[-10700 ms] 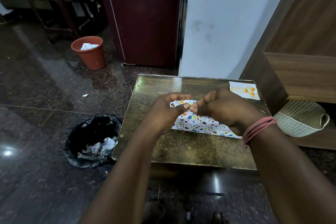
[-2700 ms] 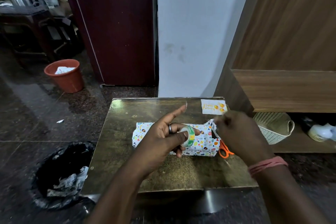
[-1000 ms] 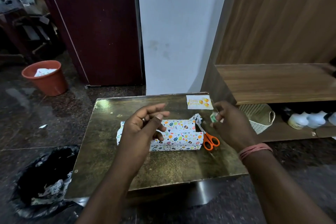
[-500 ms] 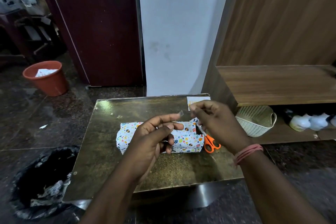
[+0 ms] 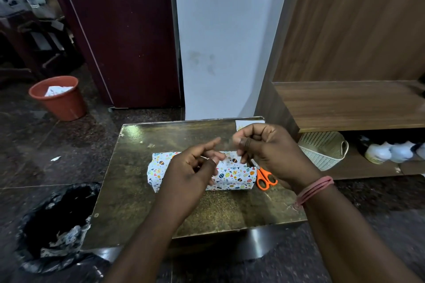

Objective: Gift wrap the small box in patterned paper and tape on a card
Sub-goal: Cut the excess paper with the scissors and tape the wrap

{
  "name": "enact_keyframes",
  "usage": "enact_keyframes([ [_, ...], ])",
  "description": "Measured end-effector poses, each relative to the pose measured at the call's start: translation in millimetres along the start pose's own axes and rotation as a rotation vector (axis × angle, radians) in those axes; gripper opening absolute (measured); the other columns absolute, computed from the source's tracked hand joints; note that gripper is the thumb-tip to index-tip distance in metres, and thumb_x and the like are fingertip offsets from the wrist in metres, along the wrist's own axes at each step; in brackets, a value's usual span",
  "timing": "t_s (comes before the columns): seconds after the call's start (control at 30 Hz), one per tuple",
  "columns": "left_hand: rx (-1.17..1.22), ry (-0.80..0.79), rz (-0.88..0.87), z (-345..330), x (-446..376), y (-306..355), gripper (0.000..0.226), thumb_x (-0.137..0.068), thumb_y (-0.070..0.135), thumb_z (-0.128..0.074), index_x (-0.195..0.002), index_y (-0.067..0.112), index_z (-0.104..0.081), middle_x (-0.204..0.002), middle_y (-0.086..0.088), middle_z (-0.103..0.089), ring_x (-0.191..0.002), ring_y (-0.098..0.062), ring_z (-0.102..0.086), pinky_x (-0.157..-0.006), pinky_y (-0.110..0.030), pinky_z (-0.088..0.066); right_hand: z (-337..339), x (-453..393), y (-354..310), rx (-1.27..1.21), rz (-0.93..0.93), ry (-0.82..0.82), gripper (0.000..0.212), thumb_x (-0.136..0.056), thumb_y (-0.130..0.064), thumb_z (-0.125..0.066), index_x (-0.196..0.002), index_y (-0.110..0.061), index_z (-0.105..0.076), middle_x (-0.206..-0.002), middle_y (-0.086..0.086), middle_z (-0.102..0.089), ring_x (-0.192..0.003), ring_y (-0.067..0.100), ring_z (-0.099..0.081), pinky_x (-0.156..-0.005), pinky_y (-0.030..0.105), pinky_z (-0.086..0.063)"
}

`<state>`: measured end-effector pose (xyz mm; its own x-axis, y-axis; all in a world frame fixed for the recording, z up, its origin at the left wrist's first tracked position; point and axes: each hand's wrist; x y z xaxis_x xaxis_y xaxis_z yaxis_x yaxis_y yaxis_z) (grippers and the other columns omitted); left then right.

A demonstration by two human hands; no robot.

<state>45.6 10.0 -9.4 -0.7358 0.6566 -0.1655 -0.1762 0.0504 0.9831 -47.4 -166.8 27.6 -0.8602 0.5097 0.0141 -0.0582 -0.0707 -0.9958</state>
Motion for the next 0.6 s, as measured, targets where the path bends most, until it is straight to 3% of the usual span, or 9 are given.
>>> enact_keyframes([
  [0.1, -0.319, 0.293, -0.168, 11, -3, -4, 0.034, -0.098, 0.005, -0.063, -0.117, 0.031, -0.075, -0.099, 0.016, -0.075, -0.082, -0.003, -0.066, -0.07, -0.016, -0.051, 10, -1, 1, -0.069, -0.046, 0.118, 0.006, -0.094, -0.001, -0.065, -0.09, -0.001, -0.07, -0.079, 0.019, -0.066, -0.068, 0.029, -0.058, -0.059, 0.035, -0.053],
  [0.2, -0.315, 0.51, 0.034, 43, -12, -16, 0.023, -0.095, 0.017, -0.066, -0.112, 0.031, -0.07, -0.104, 0.008, -0.074, -0.089, -0.011, -0.07, -0.083, -0.034, -0.057, 19, -3, 8, -0.023, -0.195, 0.148, 0.014, -0.098, -0.001, -0.059, -0.087, -0.006, -0.066, -0.083, 0.014, -0.068, -0.07, 0.025, -0.06, -0.064, 0.036, -0.052],
  [0.27, -0.174, 0.524, 0.262, 60, -13, -19, 0.023, -0.091, 0.03, -0.074, -0.111, 0.023, -0.067, -0.106, 0.0, -0.074, -0.096, -0.021, -0.073, -0.086, -0.043, -0.059, 19, -2, 12, -0.041, -0.336, 0.119, 0.015, -0.1, -0.002, -0.055, -0.089, -0.008, -0.063, -0.087, 0.015, -0.068, -0.07, 0.024, -0.064, -0.07, 0.037, -0.051],
  [0.37, 0.026, 0.437, 0.52, 67, -9, -20, 0.039, -0.085, 0.037, -0.082, -0.108, 0.01, -0.066, -0.099, -0.01, -0.076, -0.08, -0.021, -0.072, -0.067, -0.032, -0.058, 11, -1, 14, -0.113, -0.408, 0.097, 0.016, -0.1, -0.001, -0.053, -0.09, -0.009, -0.061, -0.089, 0.013, -0.07, -0.075, 0.025, -0.07, -0.068, 0.037, -0.056],
  [0.43, 0.133, 0.402, 0.558, 67, -8, -26, 0.046, -0.082, 0.031, -0.084, -0.113, 0.002, -0.066, -0.102, -0.018, -0.077, -0.073, -0.022, -0.071, -0.059, -0.027, -0.056, 6, -3, 15, -0.139, -0.39, 0.106, 0.015, -0.1, -0.001, -0.054, -0.09, -0.009, -0.062, -0.087, 0.013, -0.07, -0.081, 0.028, -0.07, -0.069, 0.042, -0.06],
  [0.53, 0.22, 0.442, 0.536, 64, -6, -26, 0.044, -0.082, 0.015, -0.084, -0.117, -0.001, -0.065, -0.105, -0.023, -0.076, -0.071, -0.024, -0.071, -0.048, -0.023, -0.053, -2, -8, 22, 0.009, -0.305, 0.191, 0.01, -0.091, -0.02, -0.066, -0.084, -0.013, -0.069, -0.097, 0.022, -0.072, -0.092, 0.041, -0.068, -0.089, 0.057, -0.057],
  [0.6, 0.212, 0.475, 0.498, 60, -5, -25, 0.043, -0.081, 0.011, -0.084, -0.117, 0.0, -0.064, -0.104, -0.021, -0.076, -0.076, -0.026, -0.072, -0.052, -0.026, -0.057, -7, -10, 27, 0.15, -0.258, 0.264, 0.013, -0.089, -0.028, -0.068, -0.082, -0.017, -0.072, -0.088, 0.013, -0.073, -0.079, 0.032, -0.066, -0.081, 0.046, -0.057],
])
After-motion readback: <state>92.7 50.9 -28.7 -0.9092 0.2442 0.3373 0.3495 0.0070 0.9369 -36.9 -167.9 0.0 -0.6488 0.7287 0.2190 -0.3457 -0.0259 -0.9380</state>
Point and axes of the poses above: each hand's wrist, its own x-axis away from the middle knuckle, its own z-axis out of the back of the hand, y = z × x
